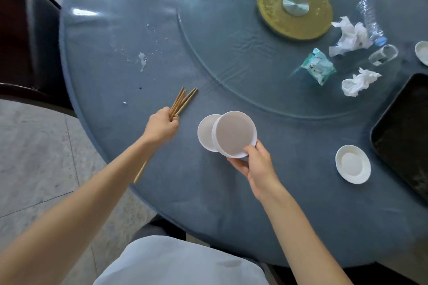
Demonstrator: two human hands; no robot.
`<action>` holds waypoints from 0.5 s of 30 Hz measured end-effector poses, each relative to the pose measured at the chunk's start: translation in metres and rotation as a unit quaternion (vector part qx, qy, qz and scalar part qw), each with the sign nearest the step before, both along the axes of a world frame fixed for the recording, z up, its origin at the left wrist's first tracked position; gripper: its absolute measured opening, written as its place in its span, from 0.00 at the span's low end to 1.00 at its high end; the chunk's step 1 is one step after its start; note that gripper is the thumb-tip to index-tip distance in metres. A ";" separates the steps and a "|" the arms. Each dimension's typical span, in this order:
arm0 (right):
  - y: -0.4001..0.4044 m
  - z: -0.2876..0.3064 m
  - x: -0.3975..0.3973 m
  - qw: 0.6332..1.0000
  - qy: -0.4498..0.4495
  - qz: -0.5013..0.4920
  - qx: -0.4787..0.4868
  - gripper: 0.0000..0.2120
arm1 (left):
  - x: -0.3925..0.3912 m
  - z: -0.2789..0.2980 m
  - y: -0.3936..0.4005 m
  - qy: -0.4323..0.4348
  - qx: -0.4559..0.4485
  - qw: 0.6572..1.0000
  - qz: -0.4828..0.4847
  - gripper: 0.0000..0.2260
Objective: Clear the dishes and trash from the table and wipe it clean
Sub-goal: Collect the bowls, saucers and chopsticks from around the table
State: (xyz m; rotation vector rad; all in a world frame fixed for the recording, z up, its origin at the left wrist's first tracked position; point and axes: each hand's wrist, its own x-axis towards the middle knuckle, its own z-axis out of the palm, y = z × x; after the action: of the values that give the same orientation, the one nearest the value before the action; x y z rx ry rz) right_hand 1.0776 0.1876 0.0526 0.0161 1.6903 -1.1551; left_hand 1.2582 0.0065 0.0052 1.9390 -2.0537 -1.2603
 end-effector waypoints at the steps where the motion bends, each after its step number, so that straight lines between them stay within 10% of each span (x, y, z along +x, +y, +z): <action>1: -0.007 -0.003 0.006 1.000 0.002 -0.008 0.005 0.20 | 0.002 -0.008 -0.007 -0.009 0.003 1.000 -0.005 0.08; 15: -0.033 -0.022 0.038 0.998 0.036 -0.040 0.042 0.24 | -0.014 -0.047 -0.046 -0.064 -0.034 0.993 -0.097 0.10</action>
State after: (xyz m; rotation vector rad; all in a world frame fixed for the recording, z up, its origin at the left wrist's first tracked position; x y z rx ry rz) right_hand 1.1157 0.1541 0.0311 0.0972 1.8152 -1.1553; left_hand 1.2438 -0.0392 -0.0420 1.8764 -2.3640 -1.1072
